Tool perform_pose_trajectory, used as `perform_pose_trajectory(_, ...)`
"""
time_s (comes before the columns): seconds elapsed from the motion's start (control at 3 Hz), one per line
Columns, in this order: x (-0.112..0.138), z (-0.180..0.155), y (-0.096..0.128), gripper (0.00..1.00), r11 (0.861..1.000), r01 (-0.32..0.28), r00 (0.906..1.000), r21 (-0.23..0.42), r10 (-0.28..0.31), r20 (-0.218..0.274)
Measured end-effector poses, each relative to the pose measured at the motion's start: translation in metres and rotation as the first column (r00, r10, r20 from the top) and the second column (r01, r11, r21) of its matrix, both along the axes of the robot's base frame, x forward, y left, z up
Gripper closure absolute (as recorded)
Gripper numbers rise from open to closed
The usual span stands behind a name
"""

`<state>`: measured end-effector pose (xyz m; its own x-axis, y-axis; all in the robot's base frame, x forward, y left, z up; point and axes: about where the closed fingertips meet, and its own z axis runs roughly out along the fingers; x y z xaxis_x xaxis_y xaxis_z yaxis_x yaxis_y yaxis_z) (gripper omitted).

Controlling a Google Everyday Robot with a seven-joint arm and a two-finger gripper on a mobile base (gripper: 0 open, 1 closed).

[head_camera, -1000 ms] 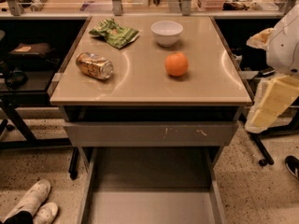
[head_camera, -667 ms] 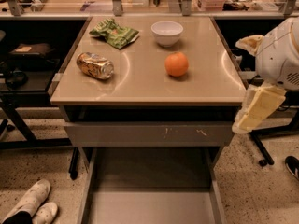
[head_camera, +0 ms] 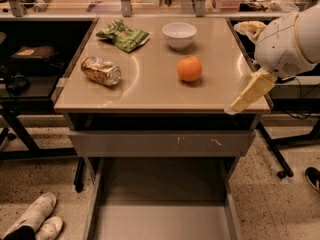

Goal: Place orange into middle drawer

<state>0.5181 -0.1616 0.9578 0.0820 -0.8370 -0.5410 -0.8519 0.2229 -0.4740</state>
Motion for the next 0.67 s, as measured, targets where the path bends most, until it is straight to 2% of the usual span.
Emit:
perform_pose_trajectory(0.33,0.002,-0.003,0.003,0.0,1.0,0.001,1.0,0.006,-0.001,0.004)
perform_pose_trajectory(0.67,0.029,-0.031,0.018,0.0,0.996,0.03,0.9995,0.079,-0.029,-0.012)
